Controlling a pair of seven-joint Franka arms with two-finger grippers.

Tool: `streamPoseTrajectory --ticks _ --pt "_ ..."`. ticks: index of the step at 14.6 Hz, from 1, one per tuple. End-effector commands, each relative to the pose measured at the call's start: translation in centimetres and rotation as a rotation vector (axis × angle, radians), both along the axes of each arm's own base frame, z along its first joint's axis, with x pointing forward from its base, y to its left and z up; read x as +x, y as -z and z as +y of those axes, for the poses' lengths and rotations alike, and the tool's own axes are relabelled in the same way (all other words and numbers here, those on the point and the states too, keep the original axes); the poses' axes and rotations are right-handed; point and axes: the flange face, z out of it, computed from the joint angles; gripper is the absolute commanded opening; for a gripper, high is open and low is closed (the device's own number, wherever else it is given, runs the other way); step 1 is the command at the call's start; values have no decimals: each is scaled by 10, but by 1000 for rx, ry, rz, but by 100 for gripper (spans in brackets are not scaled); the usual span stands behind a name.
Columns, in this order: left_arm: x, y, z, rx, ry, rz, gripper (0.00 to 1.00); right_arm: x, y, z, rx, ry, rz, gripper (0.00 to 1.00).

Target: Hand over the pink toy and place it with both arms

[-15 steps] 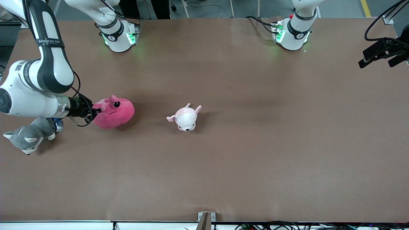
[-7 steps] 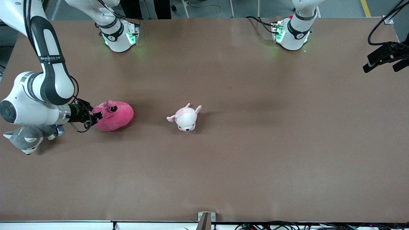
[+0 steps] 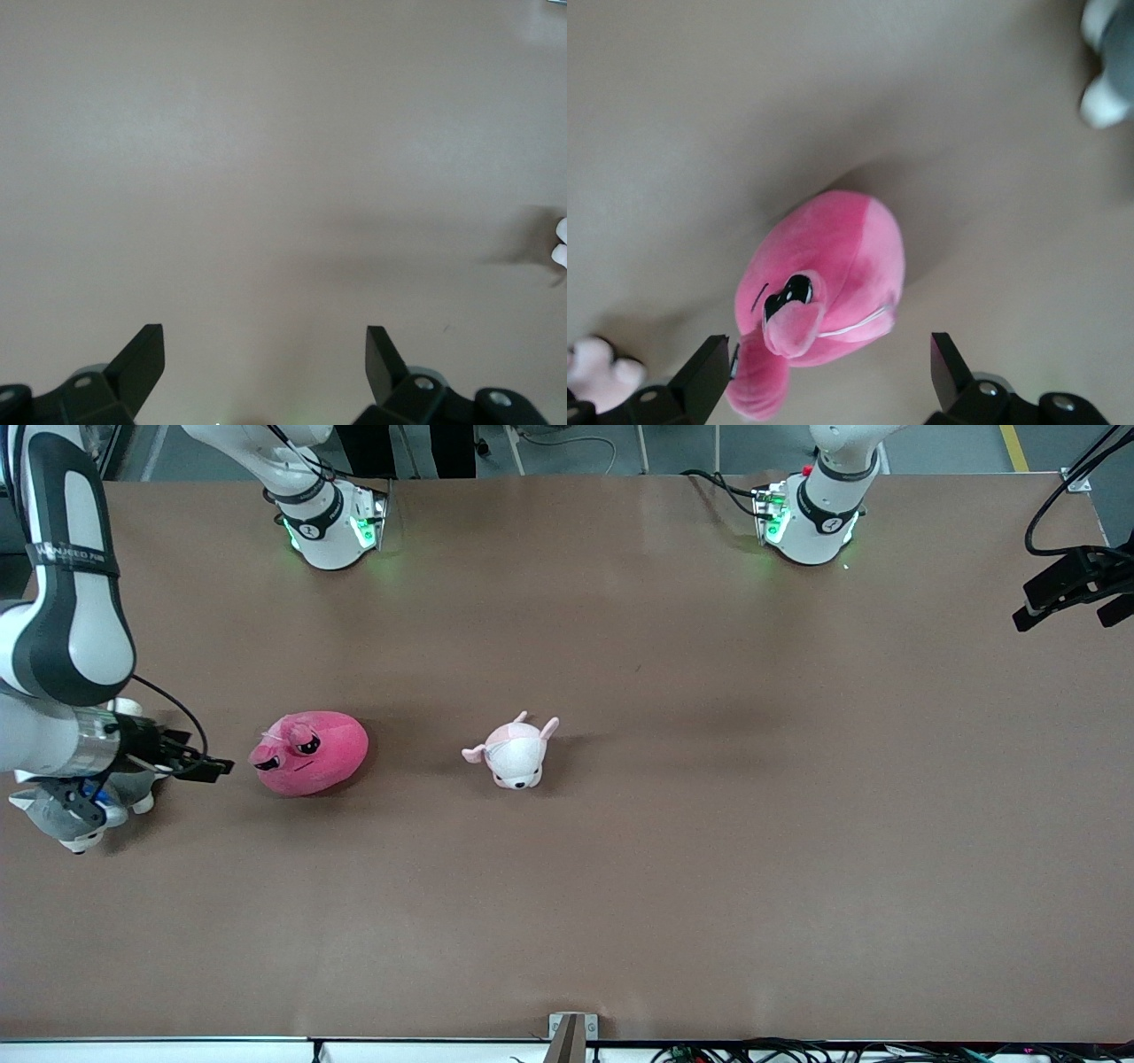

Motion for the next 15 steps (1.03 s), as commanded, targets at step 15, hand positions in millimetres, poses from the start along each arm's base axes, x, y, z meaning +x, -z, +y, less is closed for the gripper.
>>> streamPoseTrajectory --ticks 15 --pt "1 1 -1 19 21 -6 100 10 -121 -2 -93 -421 -103 100"
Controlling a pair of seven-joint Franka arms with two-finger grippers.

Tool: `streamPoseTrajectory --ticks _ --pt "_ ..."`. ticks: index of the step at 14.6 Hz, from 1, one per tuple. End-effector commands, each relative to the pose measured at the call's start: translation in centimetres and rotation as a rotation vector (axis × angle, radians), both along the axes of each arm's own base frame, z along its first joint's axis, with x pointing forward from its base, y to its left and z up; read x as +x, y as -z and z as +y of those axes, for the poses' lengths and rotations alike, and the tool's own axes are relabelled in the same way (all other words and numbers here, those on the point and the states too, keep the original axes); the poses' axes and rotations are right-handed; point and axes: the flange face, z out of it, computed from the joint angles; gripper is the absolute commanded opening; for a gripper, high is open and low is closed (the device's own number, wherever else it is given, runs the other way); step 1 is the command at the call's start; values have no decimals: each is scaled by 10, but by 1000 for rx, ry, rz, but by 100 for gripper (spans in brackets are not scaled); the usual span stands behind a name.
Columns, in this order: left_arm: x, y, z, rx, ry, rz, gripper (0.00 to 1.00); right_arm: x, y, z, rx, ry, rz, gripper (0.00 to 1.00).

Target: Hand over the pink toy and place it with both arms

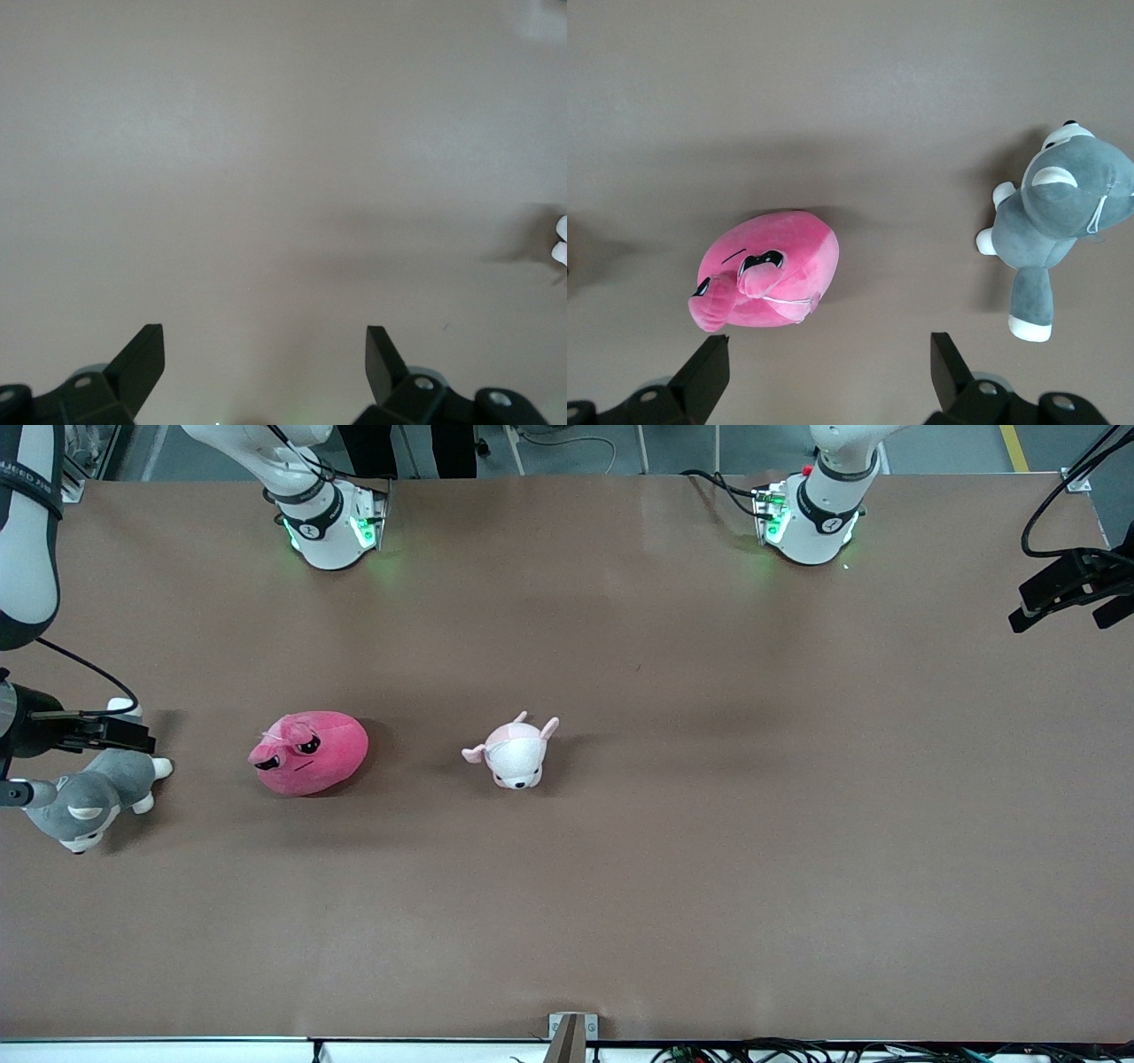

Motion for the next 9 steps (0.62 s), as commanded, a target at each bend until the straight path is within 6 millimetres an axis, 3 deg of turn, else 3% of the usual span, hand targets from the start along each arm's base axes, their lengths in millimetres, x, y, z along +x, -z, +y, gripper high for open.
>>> streamPoseTrajectory --ticks 1,9 --pt "0 -1 0 20 19 -10 100 -1 -16 -4 -21 -12 -24 100" --pt "4 -4 -4 12 28 -16 100 -23 -44 19 -20 -32 6 100"
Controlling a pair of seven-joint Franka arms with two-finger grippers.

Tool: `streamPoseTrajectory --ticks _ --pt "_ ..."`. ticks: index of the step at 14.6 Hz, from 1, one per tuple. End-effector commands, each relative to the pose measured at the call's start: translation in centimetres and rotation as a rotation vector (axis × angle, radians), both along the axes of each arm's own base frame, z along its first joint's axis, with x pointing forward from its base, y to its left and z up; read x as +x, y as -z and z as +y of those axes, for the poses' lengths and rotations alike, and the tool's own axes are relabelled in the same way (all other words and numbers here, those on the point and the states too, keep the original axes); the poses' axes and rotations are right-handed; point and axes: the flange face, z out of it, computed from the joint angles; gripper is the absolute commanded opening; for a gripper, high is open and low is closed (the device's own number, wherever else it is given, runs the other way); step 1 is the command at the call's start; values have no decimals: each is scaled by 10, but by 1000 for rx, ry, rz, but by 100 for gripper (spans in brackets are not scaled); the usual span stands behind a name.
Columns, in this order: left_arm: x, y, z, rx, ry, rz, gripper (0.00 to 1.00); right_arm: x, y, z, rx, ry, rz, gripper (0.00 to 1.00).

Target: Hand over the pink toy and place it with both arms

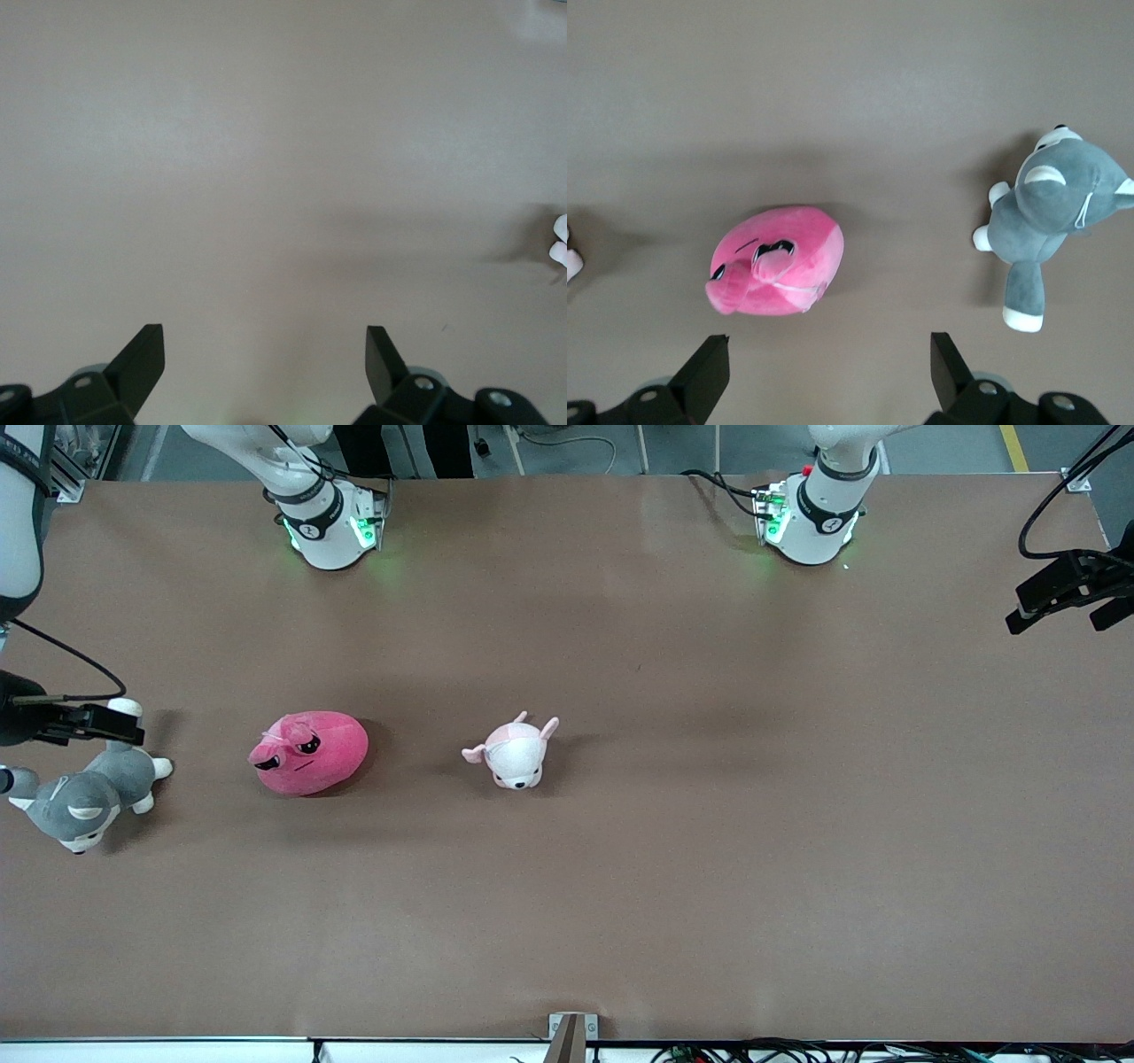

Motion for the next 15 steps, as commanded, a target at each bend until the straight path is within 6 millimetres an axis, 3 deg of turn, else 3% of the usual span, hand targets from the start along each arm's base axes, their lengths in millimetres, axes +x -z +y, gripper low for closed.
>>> streamPoseTrajectory --ticks 1,15 --pt "3 -5 -1 15 19 -14 100 -15 -11 10 -21 -21 19 100" --pt "2 -5 -8 13 30 -13 100 -69 -40 17 -10 -29 -45 100"
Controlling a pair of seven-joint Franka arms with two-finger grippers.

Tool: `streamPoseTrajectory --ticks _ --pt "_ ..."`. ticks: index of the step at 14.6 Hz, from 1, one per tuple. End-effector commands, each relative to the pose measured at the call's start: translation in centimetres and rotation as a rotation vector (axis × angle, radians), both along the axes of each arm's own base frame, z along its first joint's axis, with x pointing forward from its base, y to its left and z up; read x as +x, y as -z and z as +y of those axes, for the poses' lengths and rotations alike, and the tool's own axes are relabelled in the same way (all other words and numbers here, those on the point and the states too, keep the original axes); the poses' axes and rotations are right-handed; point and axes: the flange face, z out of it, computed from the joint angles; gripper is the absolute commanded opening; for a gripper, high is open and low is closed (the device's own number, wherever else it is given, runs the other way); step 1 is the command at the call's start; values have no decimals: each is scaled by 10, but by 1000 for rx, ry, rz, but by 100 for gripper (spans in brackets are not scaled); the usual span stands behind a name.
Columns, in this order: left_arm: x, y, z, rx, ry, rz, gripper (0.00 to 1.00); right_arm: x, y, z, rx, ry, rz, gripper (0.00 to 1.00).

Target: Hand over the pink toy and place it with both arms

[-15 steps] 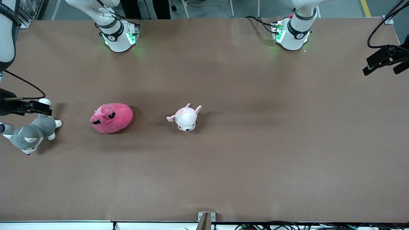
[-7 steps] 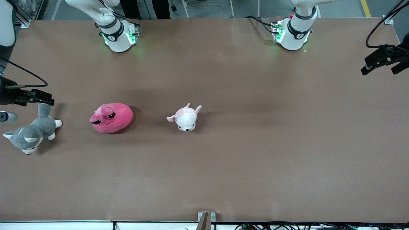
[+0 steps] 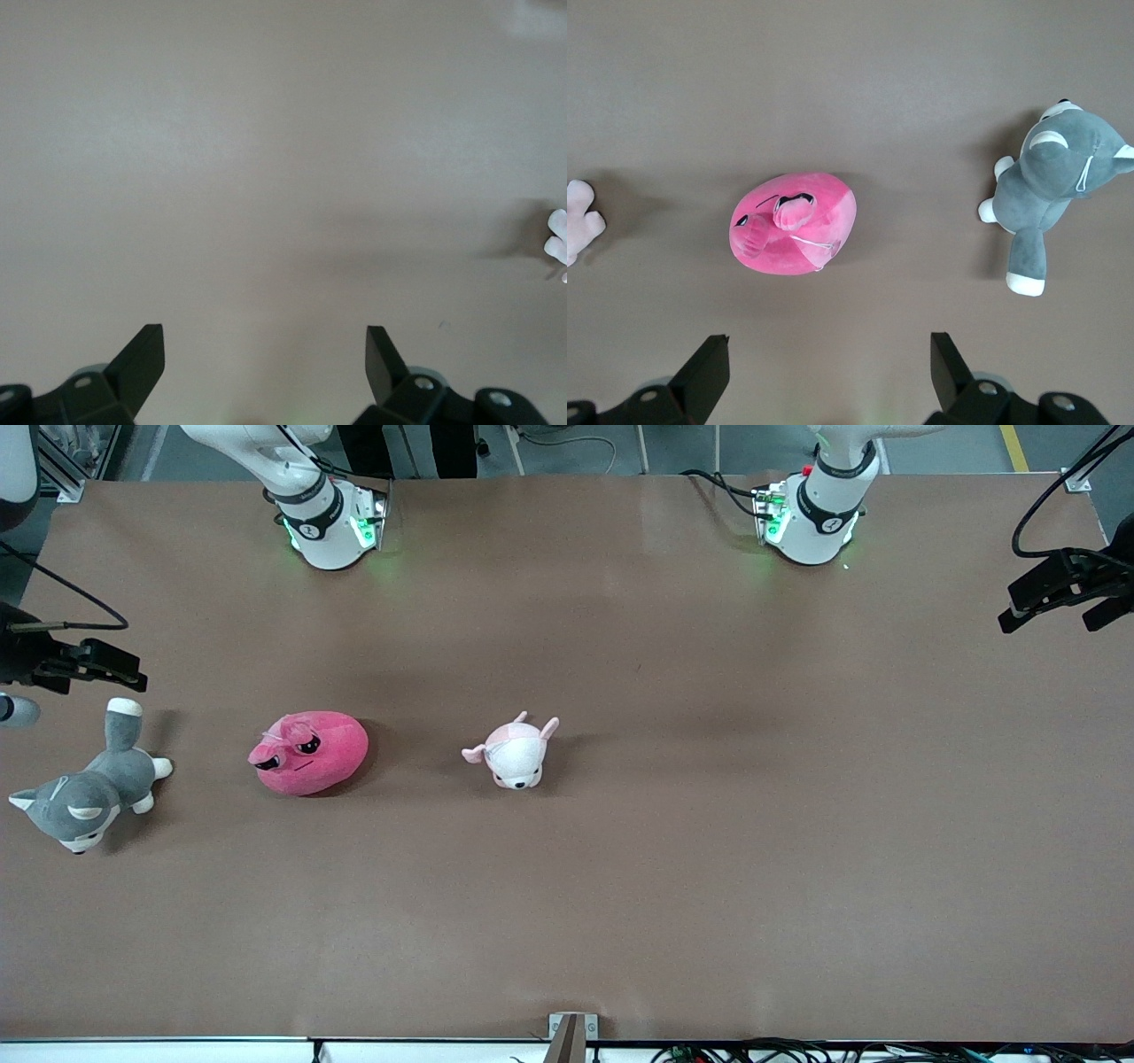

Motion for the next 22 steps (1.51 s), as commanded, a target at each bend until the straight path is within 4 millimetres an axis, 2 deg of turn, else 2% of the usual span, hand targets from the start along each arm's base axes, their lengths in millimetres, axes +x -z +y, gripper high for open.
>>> streamPoseTrajectory --ticks 1,10,15,22 --pt "3 -4 0 18 13 -12 100 -17 -6 2 -16 -5 -18 100" --pt "0 -8 6 20 8 -20 100 -61 -36 4 -10 -8 -65 100" --pt "0 -8 7 20 6 -20 100 -71 -51 14 -9 -12 -85 100" --pt "0 -8 7 20 6 -20 100 -75 -55 20 -8 11 -84 100"
